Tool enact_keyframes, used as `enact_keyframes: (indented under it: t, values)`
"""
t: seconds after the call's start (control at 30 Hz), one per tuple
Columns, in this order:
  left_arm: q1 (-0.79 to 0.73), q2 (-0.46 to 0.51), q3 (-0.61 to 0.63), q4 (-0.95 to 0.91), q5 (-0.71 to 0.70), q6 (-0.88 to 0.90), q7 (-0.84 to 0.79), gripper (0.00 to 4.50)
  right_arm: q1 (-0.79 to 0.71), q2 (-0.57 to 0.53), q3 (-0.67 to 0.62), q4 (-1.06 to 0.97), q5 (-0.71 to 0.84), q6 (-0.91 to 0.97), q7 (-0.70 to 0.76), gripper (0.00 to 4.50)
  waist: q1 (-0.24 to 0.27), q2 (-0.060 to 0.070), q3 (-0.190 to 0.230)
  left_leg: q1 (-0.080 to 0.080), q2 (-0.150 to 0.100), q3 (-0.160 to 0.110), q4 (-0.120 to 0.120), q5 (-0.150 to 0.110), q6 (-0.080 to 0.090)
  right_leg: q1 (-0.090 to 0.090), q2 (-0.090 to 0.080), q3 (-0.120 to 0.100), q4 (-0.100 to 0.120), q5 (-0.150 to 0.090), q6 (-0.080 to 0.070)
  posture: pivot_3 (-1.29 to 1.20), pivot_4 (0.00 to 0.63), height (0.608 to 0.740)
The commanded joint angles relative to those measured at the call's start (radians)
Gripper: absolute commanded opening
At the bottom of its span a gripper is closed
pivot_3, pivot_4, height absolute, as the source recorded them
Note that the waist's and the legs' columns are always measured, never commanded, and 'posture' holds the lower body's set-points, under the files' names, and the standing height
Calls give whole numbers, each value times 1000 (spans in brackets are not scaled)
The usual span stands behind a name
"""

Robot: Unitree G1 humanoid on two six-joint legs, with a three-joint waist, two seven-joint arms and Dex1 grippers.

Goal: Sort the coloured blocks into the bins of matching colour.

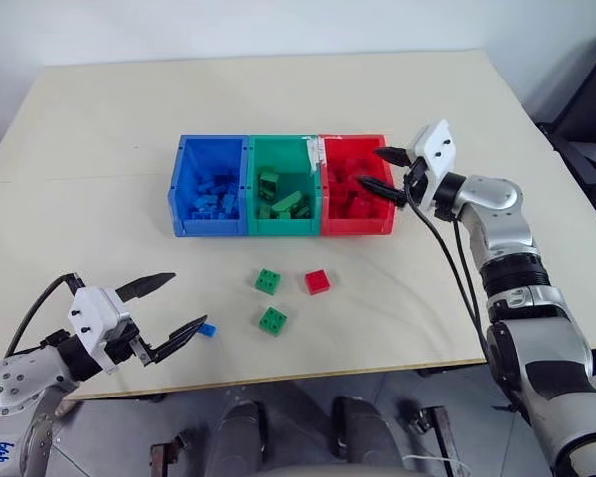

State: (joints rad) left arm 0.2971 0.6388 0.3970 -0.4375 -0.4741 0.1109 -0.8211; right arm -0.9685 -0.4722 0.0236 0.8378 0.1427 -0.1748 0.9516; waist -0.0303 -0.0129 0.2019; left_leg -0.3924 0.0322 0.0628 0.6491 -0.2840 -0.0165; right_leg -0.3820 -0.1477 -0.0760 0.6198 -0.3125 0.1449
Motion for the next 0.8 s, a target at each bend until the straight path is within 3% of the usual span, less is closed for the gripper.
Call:
enact_keyframes:
  t: [0.03,0.2,0.33,0.43,0.6,0.8]
  values:
    - [0,-9,-14,-58,-25,4,2,4500,26,-57,-38,-60,37,-60,98,4473,3,0,0,-1,0,0,0,0,0,-1,0,0,0,0,0,0,150,740]
    - [-36,30,-97,-36,-18,38,-60,4500,169,-176,-111,-205,152,-87,294,4473,14,0,0,-5,-1,0,2,-1,2,-2,0,0,-1,1,1,0,150,740]
    - [-147,55,-180,48,30,0,-119,4500,440,-315,-161,-405,208,-44,412,4473,31,0,0,-4,0,0,3,-2,1,-2,0,-1,-2,1,2,0,150,740]
    - [-200,58,-205,81,41,-10,-134,4500,587,-404,-201,-427,196,-110,452,4473,31,1,0,-4,-1,1,4,-2,2,-2,0,-1,-2,1,2,0,150,740]
    - [-205,70,-199,98,40,-21,-164,4500,675,-424,-234,-407,218,-134,465,4473,3,1,0,4,1,8,3,-2,1,1,-1,-1,-3,1,3,0,150,740]
    - [-222,78,-170,120,35,-34,-158,4500,572,-294,-103,-470,219,-58,490,4473,-5,2,1,7,4,8,3,-3,0,3,0,-1,-4,1,2,0,150,740]
